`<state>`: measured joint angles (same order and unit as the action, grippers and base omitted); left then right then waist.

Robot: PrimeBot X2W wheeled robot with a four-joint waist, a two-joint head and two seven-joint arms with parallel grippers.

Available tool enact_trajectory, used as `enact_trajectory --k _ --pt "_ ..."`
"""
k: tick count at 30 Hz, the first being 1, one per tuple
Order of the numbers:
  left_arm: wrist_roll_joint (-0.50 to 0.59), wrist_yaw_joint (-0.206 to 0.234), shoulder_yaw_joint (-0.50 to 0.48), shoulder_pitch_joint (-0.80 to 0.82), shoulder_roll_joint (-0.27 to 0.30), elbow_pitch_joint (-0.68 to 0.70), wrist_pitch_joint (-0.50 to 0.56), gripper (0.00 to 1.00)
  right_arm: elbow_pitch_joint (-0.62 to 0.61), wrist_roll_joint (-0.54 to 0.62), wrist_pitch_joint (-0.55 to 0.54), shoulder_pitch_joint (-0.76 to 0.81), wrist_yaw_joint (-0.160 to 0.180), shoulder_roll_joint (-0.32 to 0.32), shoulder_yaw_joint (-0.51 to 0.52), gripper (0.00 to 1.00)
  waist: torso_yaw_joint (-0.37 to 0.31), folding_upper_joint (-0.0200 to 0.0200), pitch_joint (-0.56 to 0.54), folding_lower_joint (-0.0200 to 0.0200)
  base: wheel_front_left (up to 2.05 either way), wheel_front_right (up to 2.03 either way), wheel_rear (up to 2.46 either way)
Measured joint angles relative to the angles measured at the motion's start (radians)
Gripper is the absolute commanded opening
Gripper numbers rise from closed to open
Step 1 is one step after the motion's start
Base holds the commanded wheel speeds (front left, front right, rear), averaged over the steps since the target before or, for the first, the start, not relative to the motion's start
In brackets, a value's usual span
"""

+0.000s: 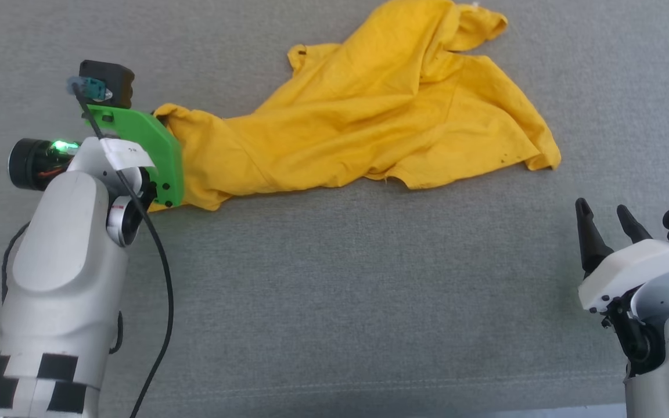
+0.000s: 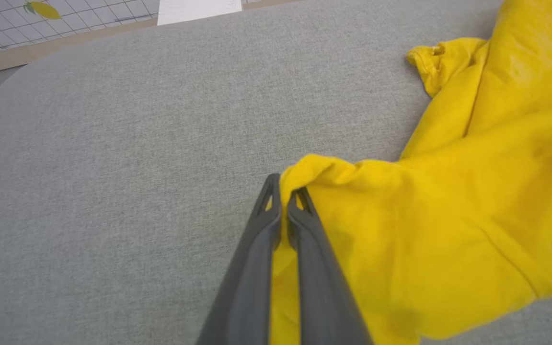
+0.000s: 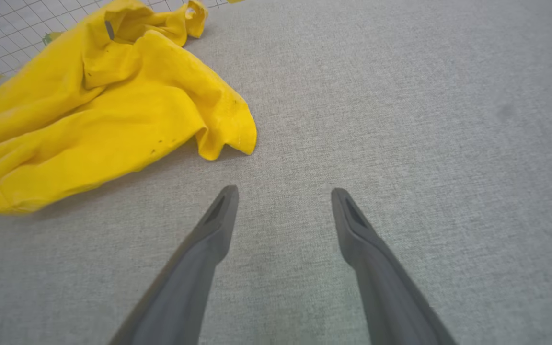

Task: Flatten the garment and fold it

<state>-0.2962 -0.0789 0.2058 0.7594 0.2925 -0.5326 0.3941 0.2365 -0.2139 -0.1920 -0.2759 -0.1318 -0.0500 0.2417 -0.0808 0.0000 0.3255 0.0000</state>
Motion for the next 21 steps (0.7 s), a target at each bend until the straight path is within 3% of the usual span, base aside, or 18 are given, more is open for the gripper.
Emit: enact_trajectory --k 1,2,3,7,10,14,18,21 --pt "-0.001 0.0 -0.002 0.009 -0.005 -0.02 -0.023 0.0 0.0 0.0 0.0 0.0 0.0 0.0 0.001 1.0 -0.005 0.0 0.008 0.0 0.0 0.0 0.0" --pt "-0.002 0.0 -0.007 0.019 -0.012 -0.044 -0.057 0.45 0.0 0.001 0.0 0.001 0.0 0.0 0.002 1.0 -0.01 0.0 0.016 0.0001 0.0 0.0 0.0" --pt "-0.002 0.0 -0.009 0.027 -0.017 -0.065 -0.084 1.0 0.0 0.001 0.0 0.001 0.0 0.0 0.004 1.0 -0.014 0.0 0.024 0.0001 0.0 0.0 0.0" --pt "-0.045 0.011 -0.053 0.041 -0.036 -0.134 -0.151 1.0 0.008 0.002 0.0 0.012 0.0 -0.001 0.012 1.0 -0.013 0.0 0.03 0.0001 0.0 0.0 0.0" --pt "-0.078 0.027 -0.09 0.04 -0.031 -0.165 -0.141 1.0 0.015 0.007 0.003 0.015 0.0 -0.001 0.01 1.0 -0.003 0.0 0.019 0.0001 0.0 0.0 0.0" --pt "-0.092 0.053 -0.089 0.02 -0.022 -0.169 -0.056 1.0 0.019 0.018 -0.003 0.023 0.0 -0.001 0.007 1.0 0.03 0.0 0.0 0.0001 0.0 0.0 0.0" --pt "-0.104 0.043 -0.064 -0.027 -0.02 -0.165 0.065 1.0 0.018 0.018 -0.01 0.024 0.0 0.0 0.003 1.0 0.062 0.0 -0.021 0.0001 0.0 0.0 0.0" --pt "-0.106 0.045 -0.057 -0.045 -0.013 -0.144 0.099 1.0 0.015 0.016 -0.011 0.023 0.0 0.0 -0.013 1.0 0.067 0.0 -0.03 0.0 0.0 0.0 0.0"
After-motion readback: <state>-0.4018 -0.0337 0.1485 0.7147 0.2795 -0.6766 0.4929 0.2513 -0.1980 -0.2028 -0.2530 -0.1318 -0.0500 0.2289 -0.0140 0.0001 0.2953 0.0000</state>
